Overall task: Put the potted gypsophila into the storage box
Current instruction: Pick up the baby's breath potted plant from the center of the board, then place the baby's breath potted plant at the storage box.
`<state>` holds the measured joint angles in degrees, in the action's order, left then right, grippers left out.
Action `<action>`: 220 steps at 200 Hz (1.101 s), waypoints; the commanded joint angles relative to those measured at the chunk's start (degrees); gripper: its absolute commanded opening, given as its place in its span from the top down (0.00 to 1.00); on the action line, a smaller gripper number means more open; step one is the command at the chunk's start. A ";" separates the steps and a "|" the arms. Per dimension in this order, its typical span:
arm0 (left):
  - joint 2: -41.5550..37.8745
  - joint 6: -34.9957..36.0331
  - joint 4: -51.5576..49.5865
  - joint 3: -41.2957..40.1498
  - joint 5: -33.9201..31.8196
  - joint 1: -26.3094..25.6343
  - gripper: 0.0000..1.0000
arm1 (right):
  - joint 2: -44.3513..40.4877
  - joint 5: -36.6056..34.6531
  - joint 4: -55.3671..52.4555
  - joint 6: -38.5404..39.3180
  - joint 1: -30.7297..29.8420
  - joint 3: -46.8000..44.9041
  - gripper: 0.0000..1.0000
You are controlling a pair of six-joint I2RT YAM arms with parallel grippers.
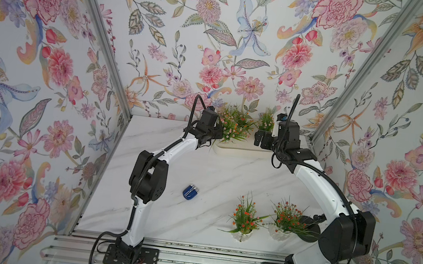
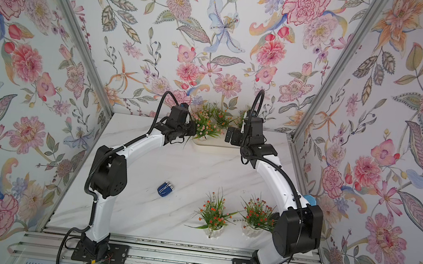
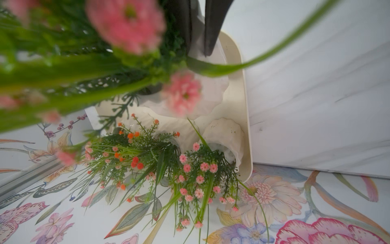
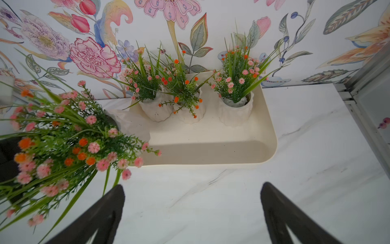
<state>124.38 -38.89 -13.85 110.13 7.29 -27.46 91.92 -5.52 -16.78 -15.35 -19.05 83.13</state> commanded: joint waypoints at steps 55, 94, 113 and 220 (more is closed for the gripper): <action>11.29 0.82 -7.96 18.43 4.15 1.98 1.00 | 5.83 0.99 0.95 0.35 1.83 5.01 0.00; 13.51 0.01 -10.47 18.76 4.40 2.01 1.00 | 6.39 1.23 0.69 0.07 2.56 5.29 0.00; 14.29 -0.38 -11.25 18.96 3.91 2.30 1.00 | 6.34 1.46 0.36 0.11 2.53 5.09 0.00; 15.61 -1.62 -12.76 23.41 1.31 2.68 0.72 | 1.91 1.14 -0.99 -0.91 2.44 1.16 0.00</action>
<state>140.59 -40.49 -27.29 132.11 10.04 -25.39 97.01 -4.69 -17.30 -15.44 -16.62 85.78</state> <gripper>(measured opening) 0.267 0.999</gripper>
